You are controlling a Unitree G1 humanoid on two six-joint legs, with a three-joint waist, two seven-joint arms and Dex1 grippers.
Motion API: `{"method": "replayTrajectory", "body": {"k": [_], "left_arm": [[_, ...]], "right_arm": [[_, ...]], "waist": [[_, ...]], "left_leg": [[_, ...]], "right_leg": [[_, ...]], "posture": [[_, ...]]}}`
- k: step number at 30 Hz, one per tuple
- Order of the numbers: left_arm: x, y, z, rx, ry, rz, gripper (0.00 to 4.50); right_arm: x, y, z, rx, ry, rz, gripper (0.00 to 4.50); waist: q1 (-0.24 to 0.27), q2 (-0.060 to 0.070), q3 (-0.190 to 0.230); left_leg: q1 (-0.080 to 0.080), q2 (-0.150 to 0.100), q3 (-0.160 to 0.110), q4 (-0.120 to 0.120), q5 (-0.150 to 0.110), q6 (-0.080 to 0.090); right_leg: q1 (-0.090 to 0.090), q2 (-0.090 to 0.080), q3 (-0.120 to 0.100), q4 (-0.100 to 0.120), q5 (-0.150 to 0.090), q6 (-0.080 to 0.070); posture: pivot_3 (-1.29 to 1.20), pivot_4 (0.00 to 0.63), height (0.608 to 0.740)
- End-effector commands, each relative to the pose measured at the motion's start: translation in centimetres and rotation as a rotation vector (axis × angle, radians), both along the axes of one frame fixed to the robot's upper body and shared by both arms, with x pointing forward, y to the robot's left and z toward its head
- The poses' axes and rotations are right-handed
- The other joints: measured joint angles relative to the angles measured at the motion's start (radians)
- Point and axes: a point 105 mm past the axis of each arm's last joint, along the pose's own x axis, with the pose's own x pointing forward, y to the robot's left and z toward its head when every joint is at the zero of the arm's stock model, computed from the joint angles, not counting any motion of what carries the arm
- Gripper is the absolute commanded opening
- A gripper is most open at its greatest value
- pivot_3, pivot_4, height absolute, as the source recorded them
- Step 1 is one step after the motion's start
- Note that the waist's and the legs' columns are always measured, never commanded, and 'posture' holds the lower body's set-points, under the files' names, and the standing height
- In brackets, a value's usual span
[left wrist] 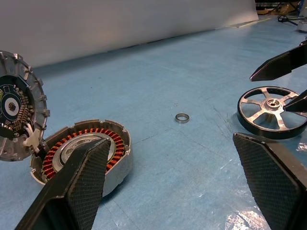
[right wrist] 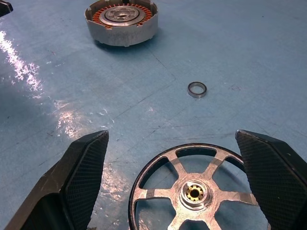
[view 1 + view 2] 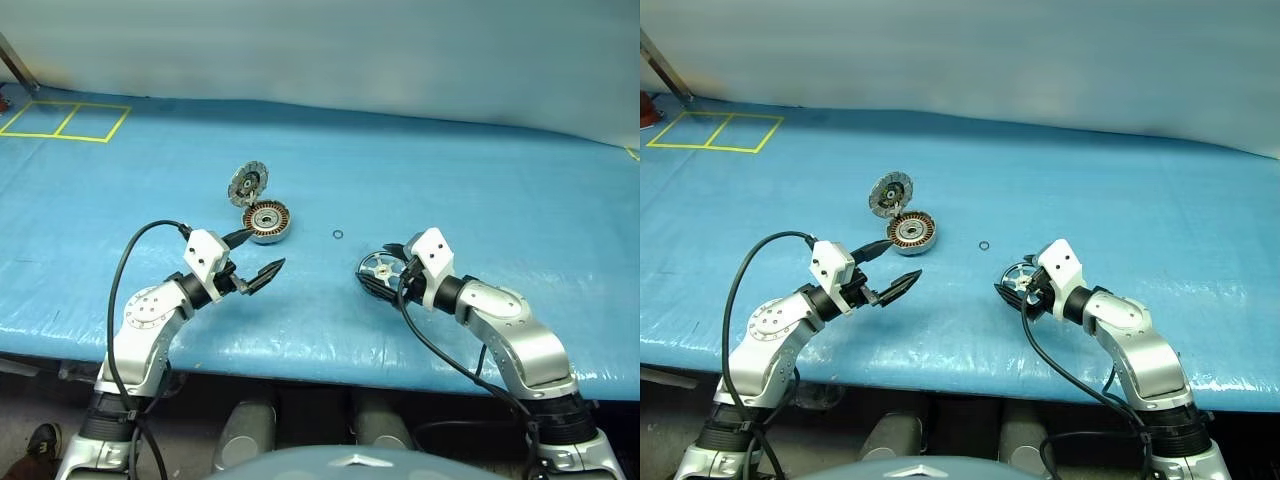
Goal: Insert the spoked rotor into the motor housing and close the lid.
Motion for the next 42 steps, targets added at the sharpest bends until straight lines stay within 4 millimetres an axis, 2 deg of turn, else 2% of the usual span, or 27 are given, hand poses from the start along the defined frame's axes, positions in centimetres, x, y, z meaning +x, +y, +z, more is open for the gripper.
{"method": "replayTrajectory", "body": {"k": [1,15,18,21,22,25,30,35,38,42], "left_arm": [[0.3,0.1,0.8,0.01,-0.036,-0.003,4.5],[1.3,0.5,0.5,0.068,-0.013,0.031,4.5],[2.2,0.9,-0.1,0.221,0.014,0.041,4.5],[3.3,0.7,0.2,0.484,0.0,-0.031,4.5],[3.9,0.7,0.5,0.636,-0.03,-0.077,4.5],[5.0,0.4,1.2,0.915,-0.075,-0.208,4.5],[6.7,-0.5,2.7,1.271,-0.112,-0.42,4.5],[8.4,-1.5,3.7,1.437,-0.135,-0.498,4.5],[9.0,-2.5,3.1,1.526,-0.118,-0.567,4.5],[9.7,-2.6,2.1,1.581,-0.087,-0.594,4.5]], "right_arm": [[0.2,0.2,1.0,0.002,-0.047,0.009,4.46],[0.1,0.2,0.8,-0.001,-0.048,-0.001,4.46],[0.3,-0.1,0.9,0.001,-0.056,-0.022,4.46],[0.3,0.0,0.8,-0.005,-0.044,-0.01,4.46],[0.4,0.2,0.7,-0.012,-0.041,0.005,4.46],[0.9,0.4,0.9,-0.023,-0.051,0.019,4.46],[1.5,1.3,1.2,-0.02,-0.061,0.051,4.46],[1.5,1.4,1.2,-0.031,-0.058,0.07,4.46],[1.7,1.0,1.6,-0.051,-0.07,0.065,4.46],[1.7,0.7,1.9,-0.06,-0.079,0.064,4.46]], "waist": [[0.0,0.0,0.0],[0.0,0.0,0.0],[0.0,0.0,0.0],[0.002,0.0,0.0],[0.002,-0.001,0.0],[-0.002,-0.001,0.001],[-0.008,-0.001,0.001],[-0.011,-0.001,0.001],[-0.012,-0.002,0.002],[-0.017,-0.002,0.002]], "left_leg": [[0.0,0.0,0.0,0.0,0.0,0.0],[0.0,0.0,0.0,0.0,0.0,0.0],[0.0,0.0,0.0,0.0,0.0,0.0],[0.0,0.0,0.0,0.001,0.0,0.0],[0.0,0.0,0.0,0.002,0.0,0.0],[0.0,0.0,0.0,0.002,0.0,0.0],[-0.001,0.0,0.001,-0.001,0.0,0.0],[-0.002,0.0,0.0,-0.005,0.0,0.0],[-0.002,0.0,0.0,-0.005,0.0,0.001],[-0.002,0.0,0.0,-0.004,0.0,0.001]], "right_leg": [[0.0,0.0,0.0,0.0,0.0,0.0],[0.0,0.0,0.0,0.0,0.0,0.0],[0.0,0.0,0.0,0.0,0.0,0.0],[0.0,0.001,0.0,0.001,0.0,0.0],[0.001,0.001,0.0,0.001,0.0,0.0],[0.001,0.001,0.0,0.001,0.0,0.0],[-0.001,0.001,0.0,0.0,0.001,0.001],[-0.003,0.001,0.0,-0.001,0.002,0.005],[-0.002,0.001,0.0,-0.001,0.001,0.006],[-0.002,0.001,0.0,-0.001,0.002,0.006]], "posture": [[0.0,0.15,0.74],[0.0,0.15,0.74],[0.0,0.15,0.74],[0.0,0.15,0.74],[0.0,0.15,0.74],[0.0,0.15,0.74],[0.0,0.15,0.74],[0.0,0.15,0.74],[0.0,0.15,0.74],[0.0,0.15,0.74]]}}
